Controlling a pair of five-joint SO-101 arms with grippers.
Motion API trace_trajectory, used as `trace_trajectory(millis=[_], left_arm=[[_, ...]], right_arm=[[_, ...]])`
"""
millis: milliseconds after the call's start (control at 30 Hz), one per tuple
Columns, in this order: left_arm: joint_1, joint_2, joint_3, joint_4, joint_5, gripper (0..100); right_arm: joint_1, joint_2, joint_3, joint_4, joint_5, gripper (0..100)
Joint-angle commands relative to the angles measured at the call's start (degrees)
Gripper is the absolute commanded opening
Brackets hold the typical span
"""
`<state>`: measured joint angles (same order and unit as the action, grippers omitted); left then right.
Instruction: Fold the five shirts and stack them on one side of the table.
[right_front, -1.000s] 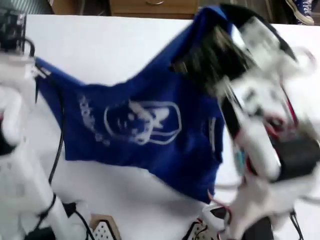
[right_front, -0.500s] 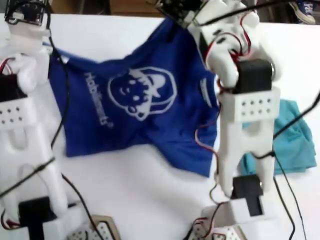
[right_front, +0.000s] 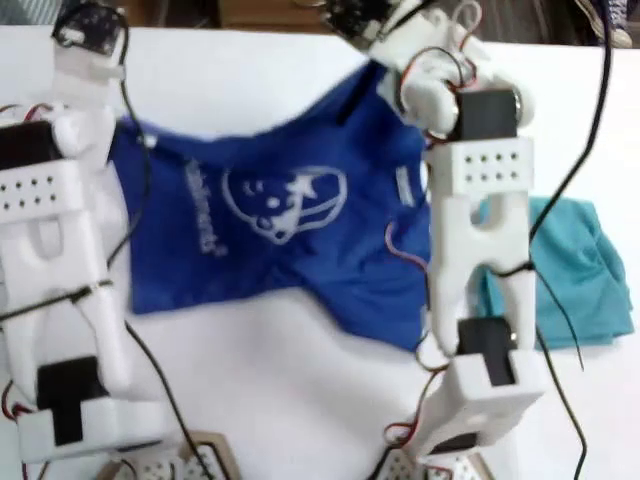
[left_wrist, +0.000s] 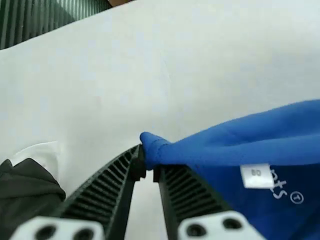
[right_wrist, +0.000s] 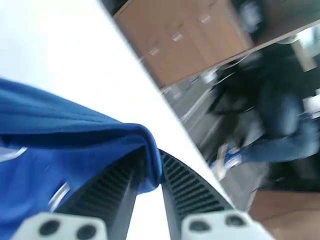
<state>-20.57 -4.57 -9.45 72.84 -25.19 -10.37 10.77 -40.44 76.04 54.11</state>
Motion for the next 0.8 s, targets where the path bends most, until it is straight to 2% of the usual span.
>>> trace_trajectory(millis=[0,300,500,767], left_arm=[[0.3,1.0,-0.1,4.0,-2.9,2],[0.0,1.8,0.3,10.7,-5.5,2],[0.0,1.7,6.4,10.5,-8.9,2],[0.0,1.8,9.8,10.4,-9.5,2]], right_arm=[[0.4,-0.1,-0.4,6.2,0.2,2.1],[2.0,-0.1,-0.4,13.1,0.2,2.1],[4.0,0.1,-0.4,16.8,0.2,2.1],[4.3,0.0,3.2,19.6,0.1,2.1]])
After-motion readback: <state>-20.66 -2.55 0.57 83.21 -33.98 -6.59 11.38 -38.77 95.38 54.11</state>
